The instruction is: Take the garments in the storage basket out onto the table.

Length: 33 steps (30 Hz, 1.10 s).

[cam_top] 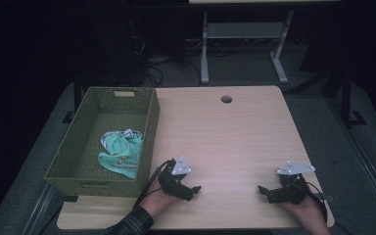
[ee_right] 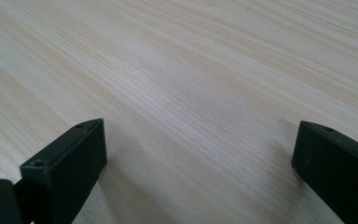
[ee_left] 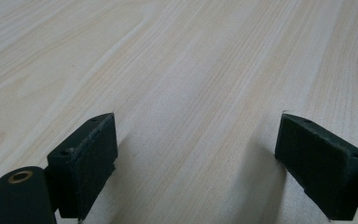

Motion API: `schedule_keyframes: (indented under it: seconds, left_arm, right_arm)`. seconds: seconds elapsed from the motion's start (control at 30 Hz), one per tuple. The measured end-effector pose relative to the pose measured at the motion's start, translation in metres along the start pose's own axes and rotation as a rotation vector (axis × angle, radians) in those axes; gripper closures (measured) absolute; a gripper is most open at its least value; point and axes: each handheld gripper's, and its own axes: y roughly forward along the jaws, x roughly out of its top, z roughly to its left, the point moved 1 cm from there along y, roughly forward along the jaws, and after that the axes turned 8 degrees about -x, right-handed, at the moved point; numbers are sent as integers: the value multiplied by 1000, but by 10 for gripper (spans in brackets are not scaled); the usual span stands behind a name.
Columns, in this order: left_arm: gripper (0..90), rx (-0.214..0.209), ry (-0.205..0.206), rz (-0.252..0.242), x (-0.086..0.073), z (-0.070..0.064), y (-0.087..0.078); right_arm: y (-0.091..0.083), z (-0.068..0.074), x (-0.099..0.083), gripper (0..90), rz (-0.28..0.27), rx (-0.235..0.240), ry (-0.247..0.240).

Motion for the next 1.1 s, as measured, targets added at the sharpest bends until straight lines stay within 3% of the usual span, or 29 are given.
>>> schedule_keyframes:
  seconds: [0.27,0.5,1.1]
  left_arm:
    - [122,-15,13,6,2,3,1]
    - [130,-3,-13,52,5,6,-4]
    - [135,-1,-4,27,13,6,-11]
  right_arm:
    - [0,0,0,25,0,0,0]
    - [0,0,0,25,1,1,-1]
    - [0,0,0,25,-1,2,-3]
